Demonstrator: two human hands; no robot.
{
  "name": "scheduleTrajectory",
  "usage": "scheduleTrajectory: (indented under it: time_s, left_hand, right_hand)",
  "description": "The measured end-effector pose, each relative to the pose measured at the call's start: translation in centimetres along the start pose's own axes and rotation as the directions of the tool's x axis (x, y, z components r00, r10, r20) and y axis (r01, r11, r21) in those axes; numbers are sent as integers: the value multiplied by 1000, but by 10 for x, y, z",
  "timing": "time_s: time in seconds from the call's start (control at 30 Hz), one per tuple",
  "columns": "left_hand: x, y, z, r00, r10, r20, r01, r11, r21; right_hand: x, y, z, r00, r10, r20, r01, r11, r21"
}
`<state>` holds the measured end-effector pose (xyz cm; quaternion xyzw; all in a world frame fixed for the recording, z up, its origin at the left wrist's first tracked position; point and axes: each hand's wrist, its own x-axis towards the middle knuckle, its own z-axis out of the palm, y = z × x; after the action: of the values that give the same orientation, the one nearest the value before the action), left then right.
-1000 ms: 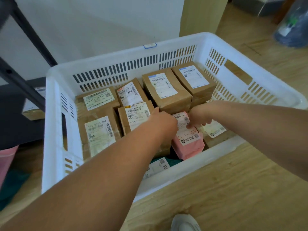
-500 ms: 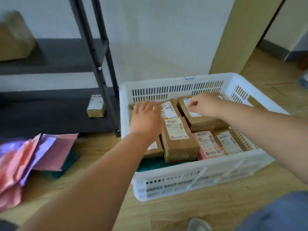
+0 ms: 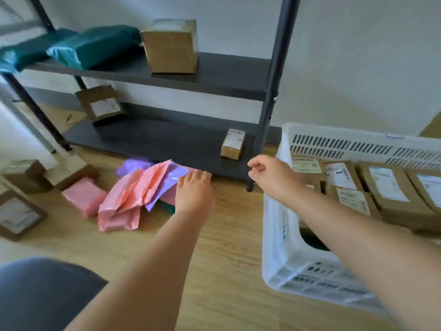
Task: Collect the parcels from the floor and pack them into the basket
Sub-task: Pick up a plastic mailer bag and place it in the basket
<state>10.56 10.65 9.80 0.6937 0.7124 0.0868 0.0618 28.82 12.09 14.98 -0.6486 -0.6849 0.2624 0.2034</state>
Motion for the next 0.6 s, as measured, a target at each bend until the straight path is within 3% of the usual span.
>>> scheduleTrajectory:
  time_s: [0.13, 0.27, 0.43, 0.6]
  left_hand:
    - [-6, -65, 16, 971, -216, 99, 213, 976, 37]
    - [-3, -122, 41, 943, -328, 65, 327, 945, 24]
    - [10, -157, 63, 913, -404, 50, 406, 913, -47]
    - [30, -182, 84, 904, -426, 32, 427, 901, -71]
  right_hand:
    - [13, -24, 65, 994, 19, 108, -23, 999, 31]
    - [34, -44, 123, 976, 26, 214, -22, 1000, -21]
    - [71, -67, 180, 955, 11, 298, 4, 999, -49]
    - [102, -62, 229, 934, 137, 330, -157, 987, 33]
